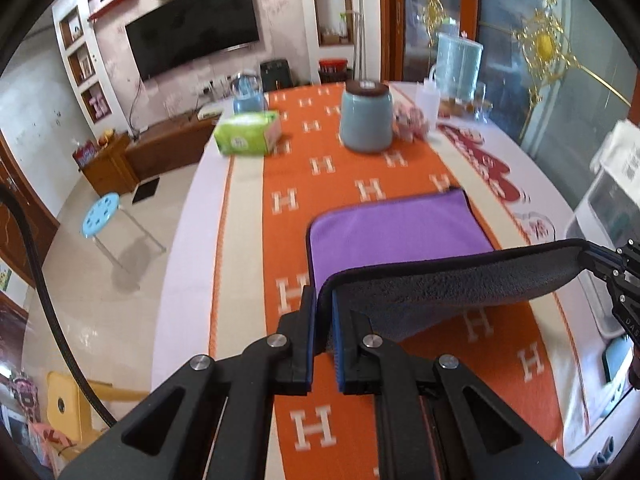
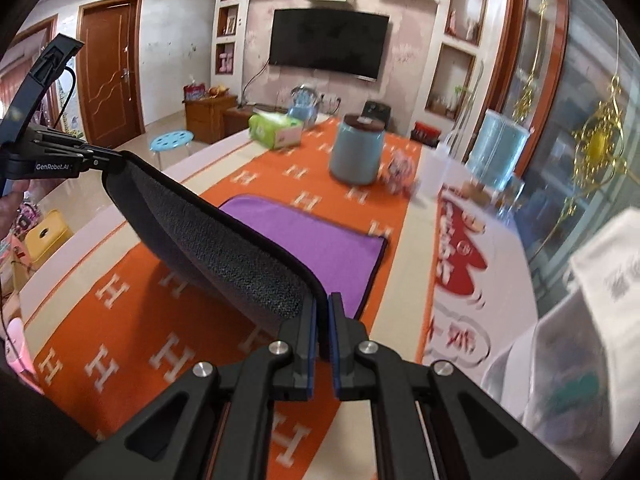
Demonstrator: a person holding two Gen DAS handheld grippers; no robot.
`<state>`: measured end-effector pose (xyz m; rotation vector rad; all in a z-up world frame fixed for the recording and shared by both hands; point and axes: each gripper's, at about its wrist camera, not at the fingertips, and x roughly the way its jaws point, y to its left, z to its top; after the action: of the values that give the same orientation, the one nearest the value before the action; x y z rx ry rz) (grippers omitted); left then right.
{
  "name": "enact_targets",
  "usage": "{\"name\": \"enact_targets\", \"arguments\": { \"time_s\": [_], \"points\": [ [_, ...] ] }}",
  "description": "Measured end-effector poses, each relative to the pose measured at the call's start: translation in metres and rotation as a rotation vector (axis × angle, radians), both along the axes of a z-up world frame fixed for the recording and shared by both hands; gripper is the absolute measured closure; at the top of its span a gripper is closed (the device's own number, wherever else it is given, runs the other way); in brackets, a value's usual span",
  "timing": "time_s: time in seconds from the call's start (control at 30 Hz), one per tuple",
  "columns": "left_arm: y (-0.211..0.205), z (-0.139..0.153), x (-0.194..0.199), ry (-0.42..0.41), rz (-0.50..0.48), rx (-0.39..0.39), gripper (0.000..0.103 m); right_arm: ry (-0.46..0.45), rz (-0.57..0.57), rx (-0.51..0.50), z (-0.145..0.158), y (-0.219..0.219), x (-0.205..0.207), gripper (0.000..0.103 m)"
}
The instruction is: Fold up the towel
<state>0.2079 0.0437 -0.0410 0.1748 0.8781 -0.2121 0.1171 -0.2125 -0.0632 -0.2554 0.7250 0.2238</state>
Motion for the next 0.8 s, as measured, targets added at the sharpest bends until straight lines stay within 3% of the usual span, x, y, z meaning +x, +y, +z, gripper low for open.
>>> {"name": "enact_targets", "arguments": {
  "time_s": [0.37,0.6,0.8],
  "points": [
    [-0.016,-0.004,0.073,-0.078,0.002,-0.029,0.097,-0.093,-0.084,-0.051,-0.001,-0.01,0.071,0.098],
    [-0.025,-0.043,0.121,-0.041,0.023,-0.055,0.097,-0.102,-0.128,-0.095,-0.025,-0.013,0.122,0.098],
    [-0.024,-0.097,0.157,0.053,0.052,-0.072,0.097,-0.058,-0.126,-0.139,-0.069,-0.008,0.157,0.098]
  ]
}}
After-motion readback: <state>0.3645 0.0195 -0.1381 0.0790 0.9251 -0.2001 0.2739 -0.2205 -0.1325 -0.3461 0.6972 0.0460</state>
